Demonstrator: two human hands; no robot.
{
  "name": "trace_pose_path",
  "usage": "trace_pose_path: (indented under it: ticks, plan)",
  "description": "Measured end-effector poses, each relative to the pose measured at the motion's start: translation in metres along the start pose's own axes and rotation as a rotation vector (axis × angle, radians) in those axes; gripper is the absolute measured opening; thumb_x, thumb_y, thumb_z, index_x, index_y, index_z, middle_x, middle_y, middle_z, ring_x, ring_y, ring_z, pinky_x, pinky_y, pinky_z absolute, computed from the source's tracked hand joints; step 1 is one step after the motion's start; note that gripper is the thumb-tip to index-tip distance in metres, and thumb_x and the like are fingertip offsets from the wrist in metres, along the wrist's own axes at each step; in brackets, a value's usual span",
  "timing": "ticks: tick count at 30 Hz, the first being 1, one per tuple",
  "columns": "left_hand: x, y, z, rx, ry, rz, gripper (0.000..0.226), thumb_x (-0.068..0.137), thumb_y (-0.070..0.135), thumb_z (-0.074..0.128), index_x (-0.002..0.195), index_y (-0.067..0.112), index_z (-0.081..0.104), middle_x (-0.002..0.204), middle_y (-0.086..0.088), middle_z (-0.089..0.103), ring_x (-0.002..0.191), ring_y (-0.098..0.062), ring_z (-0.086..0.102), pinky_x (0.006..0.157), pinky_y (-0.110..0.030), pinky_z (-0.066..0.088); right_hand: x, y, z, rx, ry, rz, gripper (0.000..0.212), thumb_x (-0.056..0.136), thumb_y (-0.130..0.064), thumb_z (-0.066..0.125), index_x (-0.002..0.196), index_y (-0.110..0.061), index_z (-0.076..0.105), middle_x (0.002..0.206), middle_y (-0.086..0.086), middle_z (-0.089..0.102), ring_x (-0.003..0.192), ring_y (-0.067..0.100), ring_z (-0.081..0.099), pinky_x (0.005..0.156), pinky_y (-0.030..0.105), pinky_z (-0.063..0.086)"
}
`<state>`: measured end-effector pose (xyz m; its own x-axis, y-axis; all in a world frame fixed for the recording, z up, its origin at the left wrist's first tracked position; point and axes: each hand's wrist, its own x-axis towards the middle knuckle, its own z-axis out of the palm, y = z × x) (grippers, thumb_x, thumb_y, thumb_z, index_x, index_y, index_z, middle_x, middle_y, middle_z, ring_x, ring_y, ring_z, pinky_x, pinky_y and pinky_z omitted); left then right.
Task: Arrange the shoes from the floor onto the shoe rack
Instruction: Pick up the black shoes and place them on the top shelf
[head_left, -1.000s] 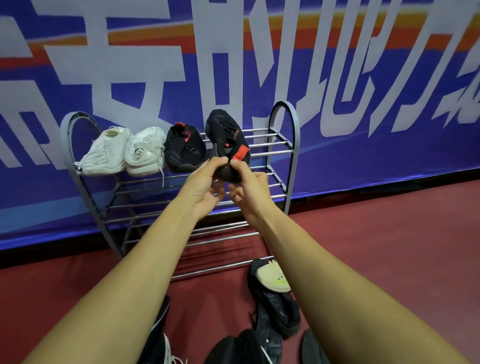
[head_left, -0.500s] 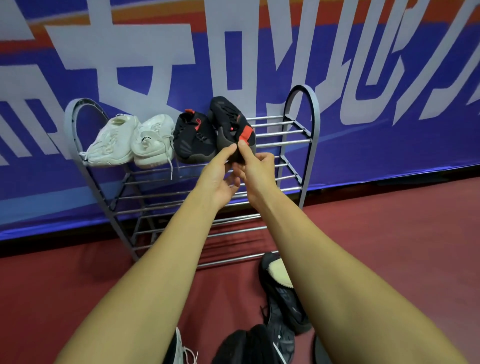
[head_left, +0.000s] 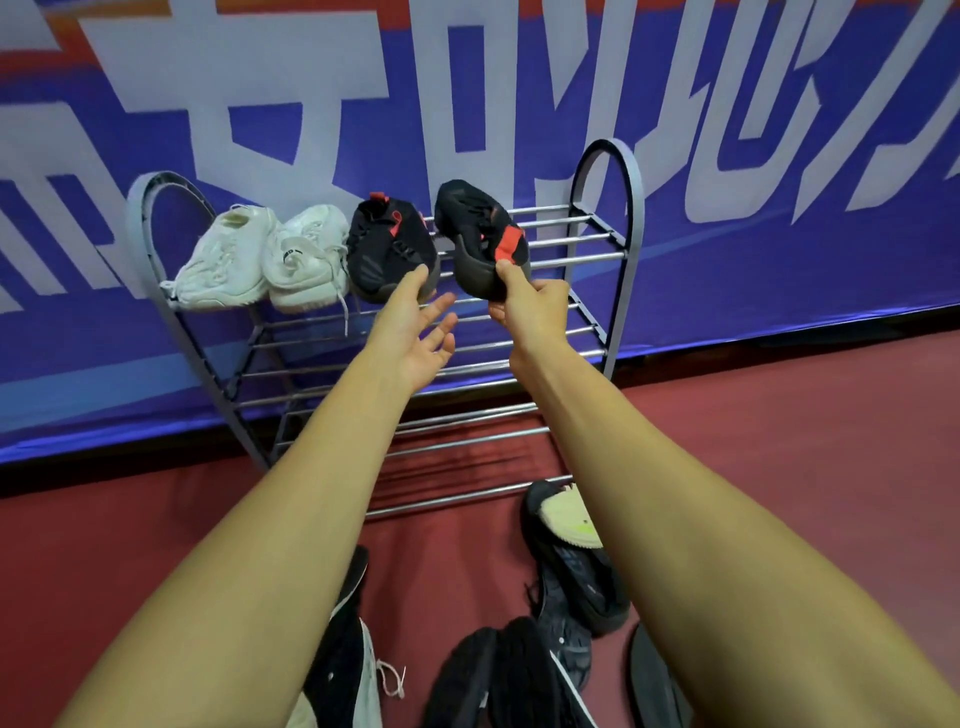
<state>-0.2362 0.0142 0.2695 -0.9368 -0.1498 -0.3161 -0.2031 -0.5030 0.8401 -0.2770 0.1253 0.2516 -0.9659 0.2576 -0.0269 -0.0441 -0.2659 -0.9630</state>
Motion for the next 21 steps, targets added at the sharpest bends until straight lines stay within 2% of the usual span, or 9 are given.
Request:
trace_pose_path:
  ticks: [2, 4, 7, 10, 12, 16, 17, 19, 21]
  plan:
    - [0.001, -0.001, -0.001, -0.031, 0.011, 0.011, 0.050, 0.087, 0.048, 0.065, 0.127, 0.019, 0.060, 0.114, 0.005, 0.069, 0.106, -0.016, 0.061, 0.065, -0.028, 0.047, -0.001, 0.005, 0.002, -0.028, -0.021, 0.005, 0.056, 0.075, -0.040, 0.073, 0.110, -0.004, 0.048, 0.091, 0.007, 0.065, 0.085, 0.025, 0.068, 0.084, 0.048, 0.058]
    - [0.000, -0.002, -0.001, -0.047, 0.012, 0.017, 0.055, 0.083, 0.049, 0.067, 0.129, 0.019, 0.059, 0.114, 0.003, 0.069, 0.104, -0.016, 0.061, 0.066, -0.028, 0.048, -0.002, 0.009, 0.005, -0.038, -0.008, -0.008, 0.051, 0.077, -0.039, 0.075, 0.106, -0.012, 0.043, 0.099, 0.007, 0.062, 0.093, 0.027, 0.066, 0.085, 0.047, 0.057]
    - [-0.002, -0.003, -0.003, -0.029, 0.004, -0.001, 0.056, 0.080, 0.052, 0.067, 0.125, 0.019, 0.061, 0.117, -0.001, 0.066, 0.106, -0.017, 0.060, 0.070, -0.029, 0.047, -0.001, 0.001, 0.007, -0.033, 0.033, -0.042, 0.049, 0.076, -0.043, 0.077, 0.099, -0.015, 0.043, 0.096, 0.007, 0.064, 0.085, 0.025, 0.067, 0.082, 0.045, 0.058]
    - [-0.004, -0.006, -0.008, 0.086, -0.015, -0.022, 0.047, 0.083, 0.051, 0.065, 0.121, 0.023, 0.065, 0.121, -0.001, 0.064, 0.108, -0.017, 0.059, 0.070, -0.027, 0.047, -0.002, -0.002, 0.004, -0.036, -0.048, -0.032, 0.042, 0.083, -0.032, 0.076, 0.097, -0.014, 0.041, 0.093, 0.010, 0.062, 0.071, 0.021, 0.063, 0.071, 0.038, 0.060]
    - [-0.006, -0.008, -0.010, 0.144, -0.023, -0.029, 0.046, 0.084, 0.050, 0.065, 0.122, 0.024, 0.064, 0.120, 0.000, 0.064, 0.108, -0.016, 0.058, 0.069, -0.026, 0.046, -0.004, -0.004, -0.005, -0.047, -0.132, -0.010, 0.040, 0.087, -0.029, 0.074, 0.103, -0.013, 0.041, 0.095, 0.011, 0.059, 0.066, 0.018, 0.060, 0.060, 0.029, 0.056]
    - [-0.011, -0.015, -0.016, 0.238, -0.027, -0.048, 0.043, 0.084, 0.049, 0.064, 0.118, 0.023, 0.064, 0.118, 0.002, 0.065, 0.100, -0.014, 0.059, 0.069, -0.026, 0.045, -0.009, -0.014, -0.035, -0.294, -0.248, 0.075, 0.050, 0.089, -0.038, 0.070, 0.123, -0.008, 0.050, 0.104, 0.008, 0.062, 0.082, 0.017, 0.066, 0.068, 0.026, 0.055]
    - [-0.012, -0.017, -0.018, 0.260, -0.026, -0.055, 0.041, 0.084, 0.048, 0.064, 0.116, 0.023, 0.065, 0.116, 0.002, 0.065, 0.099, -0.014, 0.059, 0.069, -0.026, 0.045, -0.012, -0.015, -0.042, -0.354, -0.266, 0.096, 0.051, 0.090, -0.038, 0.070, 0.125, -0.006, 0.051, 0.101, 0.008, 0.062, 0.080, 0.017, 0.065, 0.064, 0.025, 0.054]
    - [-0.015, -0.021, -0.022, 0.314, -0.022, -0.066, 0.040, 0.083, 0.048, 0.065, 0.114, 0.023, 0.066, 0.115, 0.001, 0.066, 0.095, -0.014, 0.060, 0.068, -0.026, 0.045, -0.019, -0.017, -0.057, -0.437, -0.313, 0.119, 0.041, 0.091, -0.034, 0.068, 0.118, -0.005, 0.056, 0.095, 0.010, 0.059, 0.073, 0.019, 0.059, 0.057, 0.024, 0.046]
    - [-0.020, -0.026, -0.026, 0.380, -0.031, -0.073, 0.040, 0.083, 0.047, 0.065, 0.114, 0.022, 0.066, 0.114, 0.001, 0.067, 0.092, -0.014, 0.060, 0.068, -0.025, 0.045, -0.027, -0.021, -0.077, -0.541, -0.376, 0.135, 0.022, 0.094, -0.030, 0.065, 0.101, -0.010, 0.060, 0.094, 0.011, 0.057, 0.075, 0.020, 0.053, 0.059, 0.025, 0.043]
